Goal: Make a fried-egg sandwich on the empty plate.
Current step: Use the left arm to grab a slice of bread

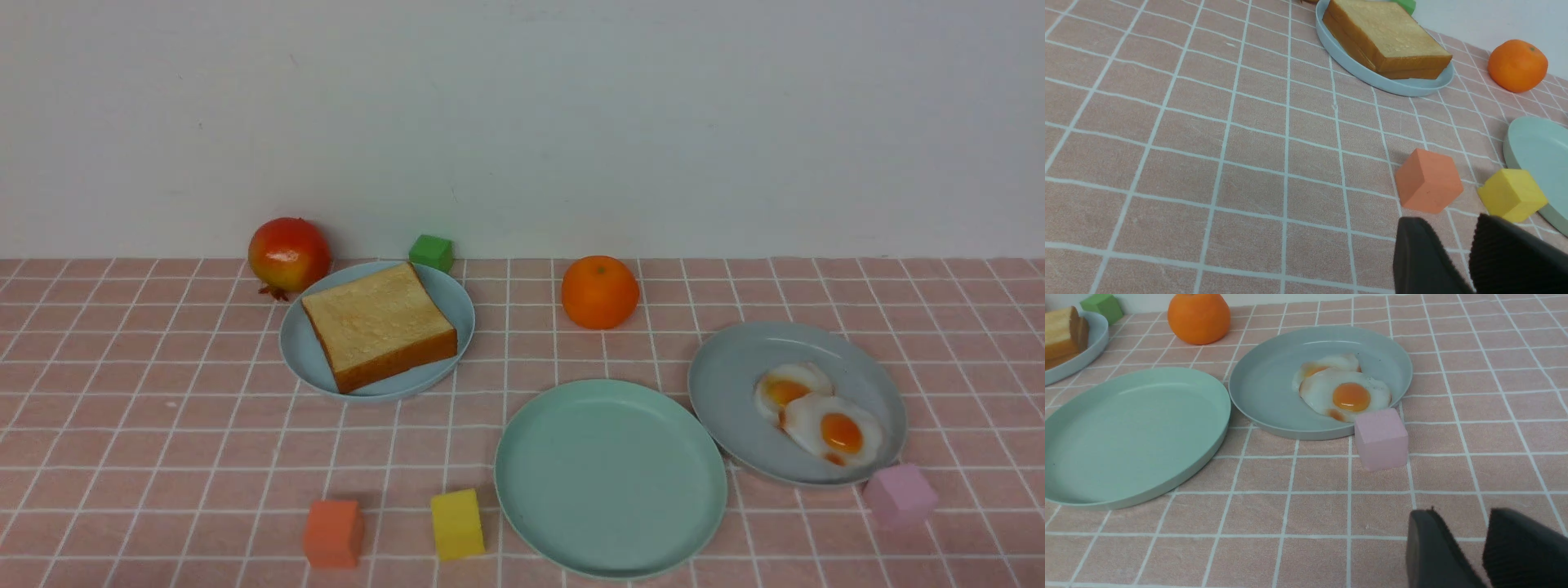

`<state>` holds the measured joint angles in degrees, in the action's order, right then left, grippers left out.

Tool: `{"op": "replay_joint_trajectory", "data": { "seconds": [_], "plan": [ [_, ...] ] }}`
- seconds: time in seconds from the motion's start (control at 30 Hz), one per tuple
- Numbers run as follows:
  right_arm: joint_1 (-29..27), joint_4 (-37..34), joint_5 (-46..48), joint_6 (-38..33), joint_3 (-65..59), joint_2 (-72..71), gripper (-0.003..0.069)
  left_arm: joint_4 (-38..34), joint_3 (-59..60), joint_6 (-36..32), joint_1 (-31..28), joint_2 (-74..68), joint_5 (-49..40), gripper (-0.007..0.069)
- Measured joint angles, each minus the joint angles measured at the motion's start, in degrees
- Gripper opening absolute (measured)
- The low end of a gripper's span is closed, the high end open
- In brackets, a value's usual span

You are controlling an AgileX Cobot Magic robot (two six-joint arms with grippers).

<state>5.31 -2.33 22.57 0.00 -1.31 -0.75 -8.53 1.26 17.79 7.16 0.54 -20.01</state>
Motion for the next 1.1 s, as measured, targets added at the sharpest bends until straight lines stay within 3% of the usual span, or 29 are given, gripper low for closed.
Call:
{"op": "replay_joint_trajectory", "data": {
  "seconds": [0.93,1.07,1.1],
  "plan": [
    [0.0,0.0,0.0,0.0,0.0,0.0,0.0239,-0.3,0.0,0.1,0.0,0.0,0.6,0.0239],
    [0.0,0.0,0.0,0.0,0.0,0.0,0.0239,-7.2,0.3,2.6,0.0,0.0,3.6,0.0239],
    [0.0,0.0,0.0,0.0,0.0,0.0,0.0239,-13.5,0.4,4.7,0.0,0.0,5.9,0.0239]
  ]
}}
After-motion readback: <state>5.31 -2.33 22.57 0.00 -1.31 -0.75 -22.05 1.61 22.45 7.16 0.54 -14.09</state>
